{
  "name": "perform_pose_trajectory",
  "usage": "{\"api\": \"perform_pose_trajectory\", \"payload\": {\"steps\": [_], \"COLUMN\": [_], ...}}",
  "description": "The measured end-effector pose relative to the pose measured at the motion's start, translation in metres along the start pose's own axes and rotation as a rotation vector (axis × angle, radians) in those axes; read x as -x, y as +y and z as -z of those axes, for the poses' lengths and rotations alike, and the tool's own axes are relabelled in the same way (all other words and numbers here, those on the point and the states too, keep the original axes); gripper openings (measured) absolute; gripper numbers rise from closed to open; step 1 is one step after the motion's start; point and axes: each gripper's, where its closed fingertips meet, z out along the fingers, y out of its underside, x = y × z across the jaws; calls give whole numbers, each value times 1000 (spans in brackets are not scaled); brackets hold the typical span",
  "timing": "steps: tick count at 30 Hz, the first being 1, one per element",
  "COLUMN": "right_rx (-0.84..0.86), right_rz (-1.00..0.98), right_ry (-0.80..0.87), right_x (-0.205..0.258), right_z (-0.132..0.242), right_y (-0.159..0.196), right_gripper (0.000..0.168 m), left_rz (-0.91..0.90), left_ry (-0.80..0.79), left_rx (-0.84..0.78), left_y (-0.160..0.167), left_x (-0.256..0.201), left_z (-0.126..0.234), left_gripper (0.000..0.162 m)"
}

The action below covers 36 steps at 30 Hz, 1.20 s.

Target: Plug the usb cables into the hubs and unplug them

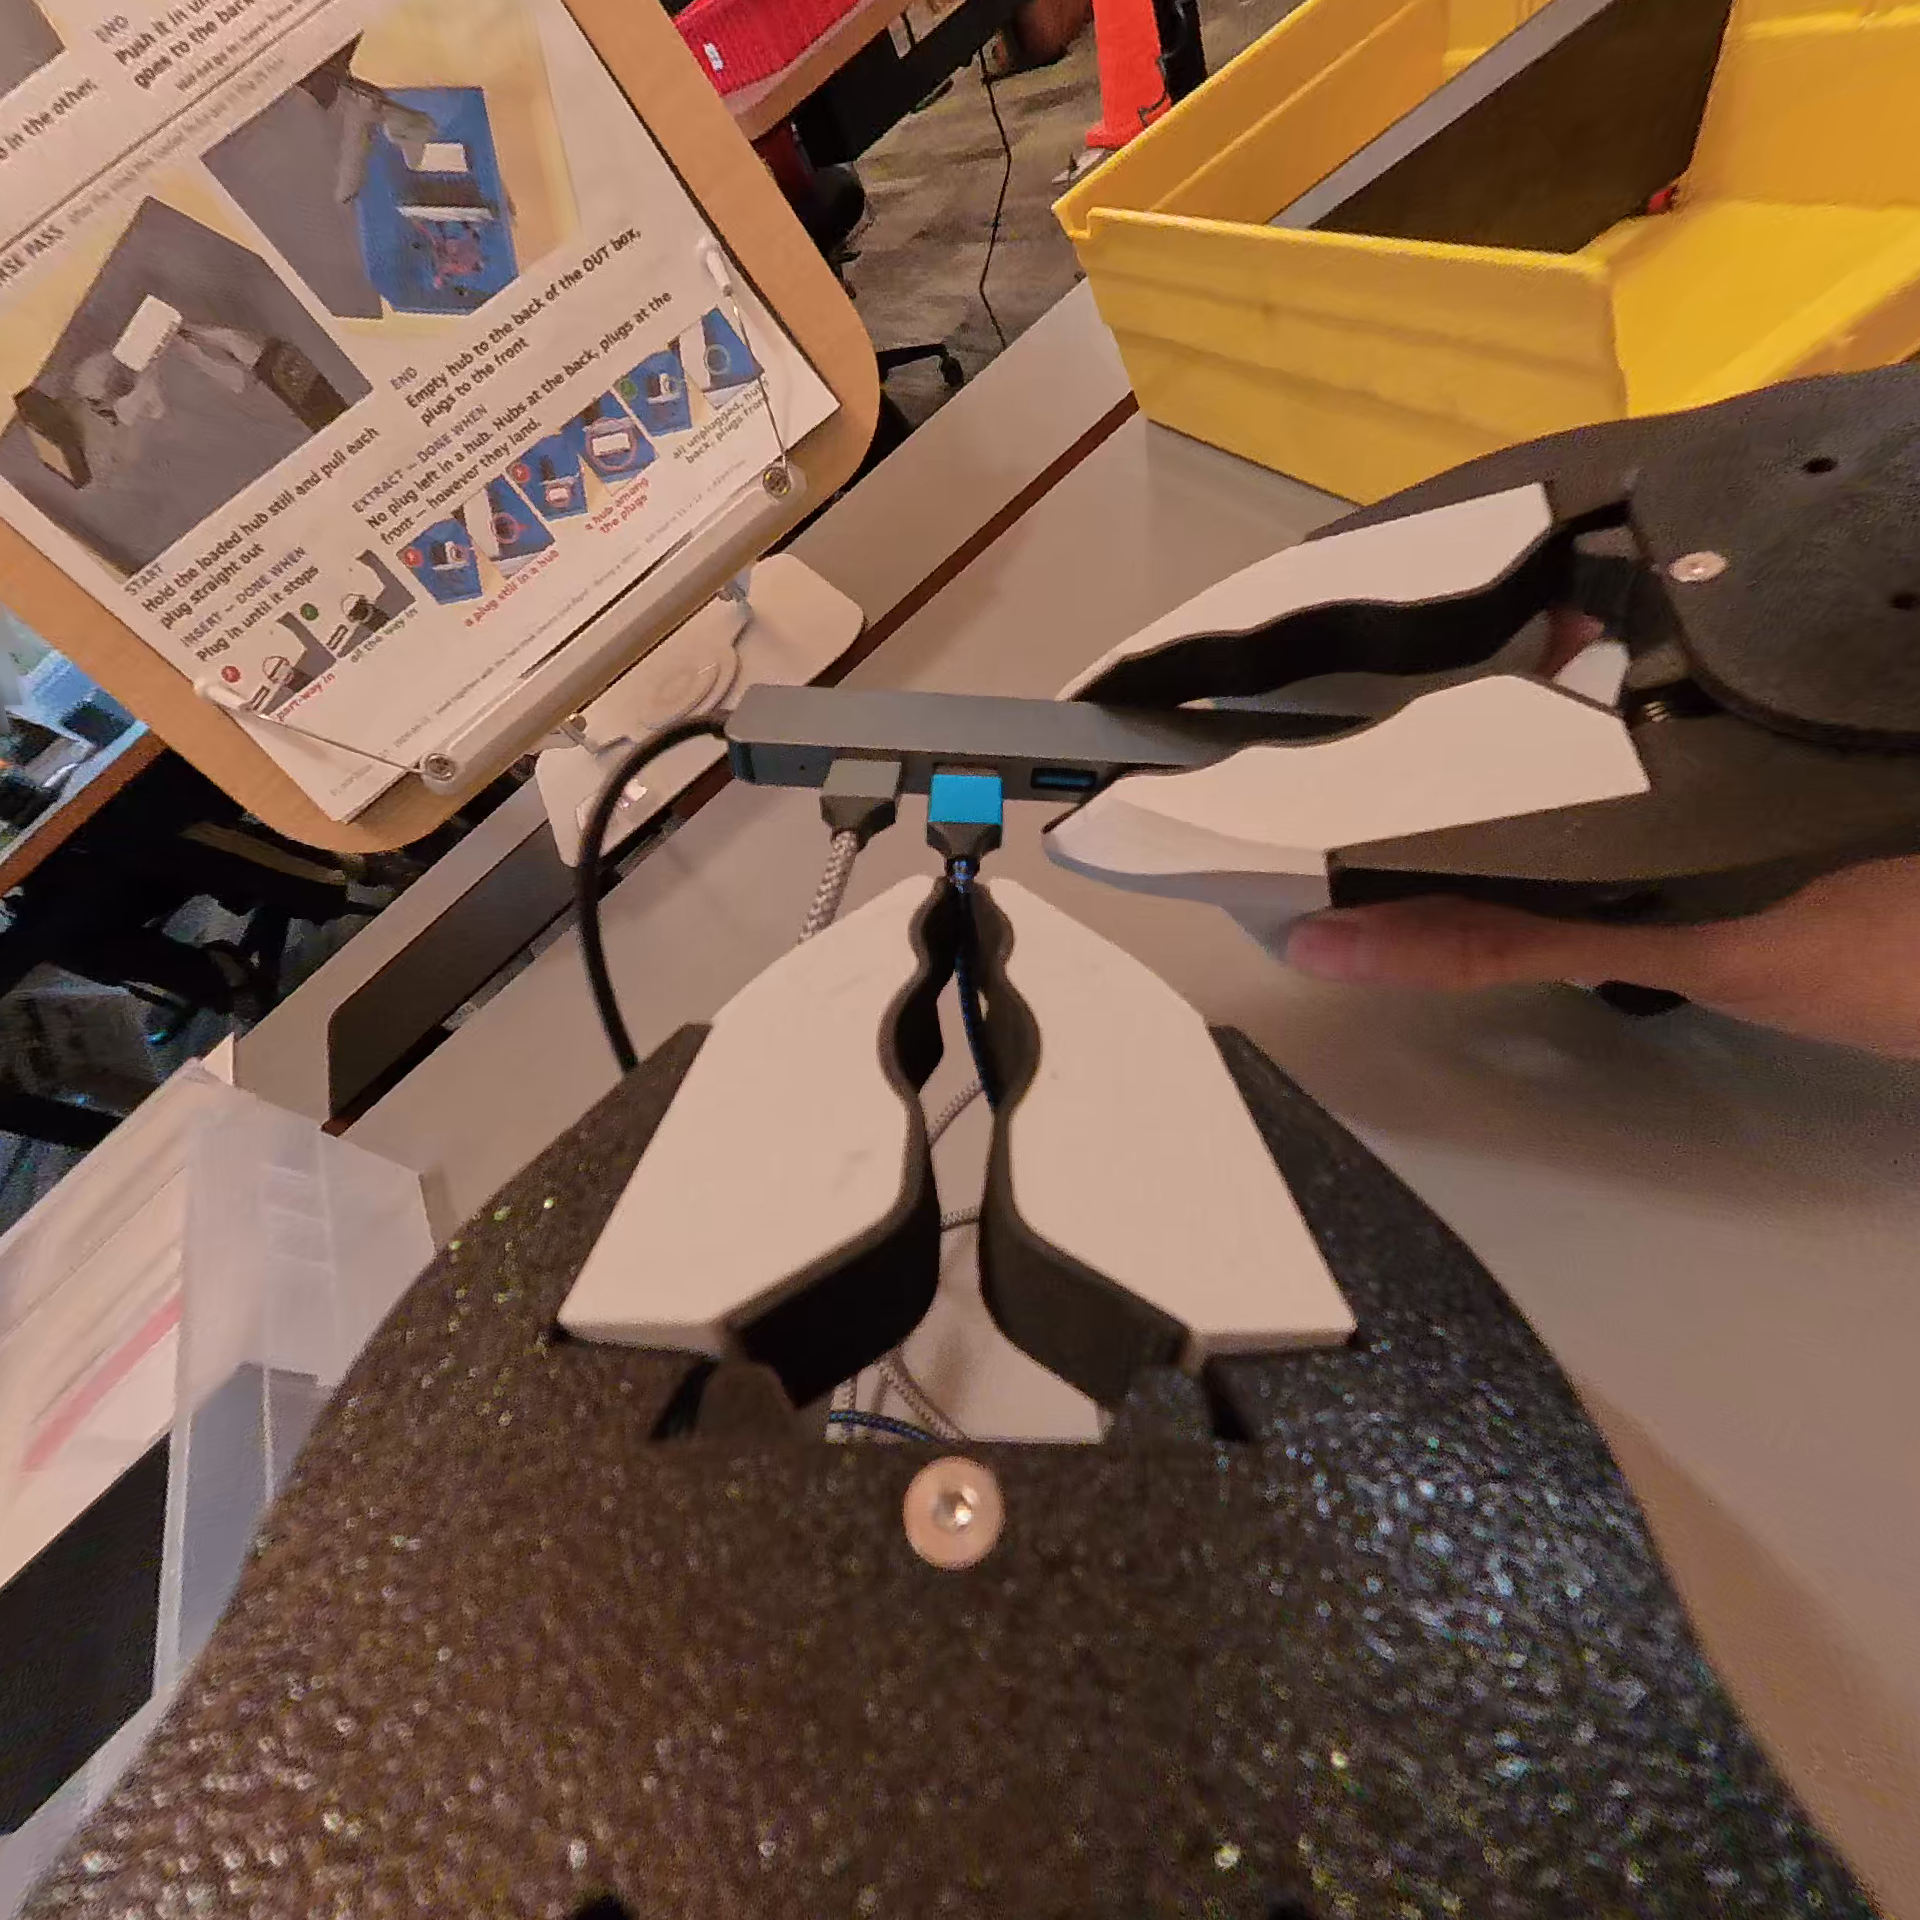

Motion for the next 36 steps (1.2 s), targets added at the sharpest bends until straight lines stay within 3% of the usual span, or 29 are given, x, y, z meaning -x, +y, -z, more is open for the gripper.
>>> {"api": "perform_pose_trajectory", "payload": {"steps": [6,9,11,14,16,21,25,29,33,36], "right_rx": [-29,-46,-44,-82,-103,-135,-102,-77,31,274], "right_rz": [26,-57,-12,-9,-19,-83,-9,-31,17,98], "right_ry": [-17,-25,20,67,92,92,136,226,362,210], "right_x": [2,2,-4,-19,-31,-50,-62,-103,-154,-163], "right_z": [2,1,3,10,17,28,37,65,119,151], "right_y": [-6,-9,-13,-25,-34,-53,-70,-111,-142,-125], "right_gripper": [32,32,32,32,32,32,32,32,32,32], "left_rz": [19,21,56,181,247,326,378,474,515,525], "left_ry": [40,46,65,113,96,19,-3,-14,-15,0], "left_rx": [19,-32,-105,-224,-259,-176,-84,-99,-87,-104], "left_y": [1,-9,-24,-46,-43,18,75,109,131,134], "left_x": [1,2,3,14,35,87,106,120,126,128], "left_z": [-1,3,17,56,84,133,157,174,177,171], "left_gripper": [2,4,29,42,46,53,67,67,68,66]}}
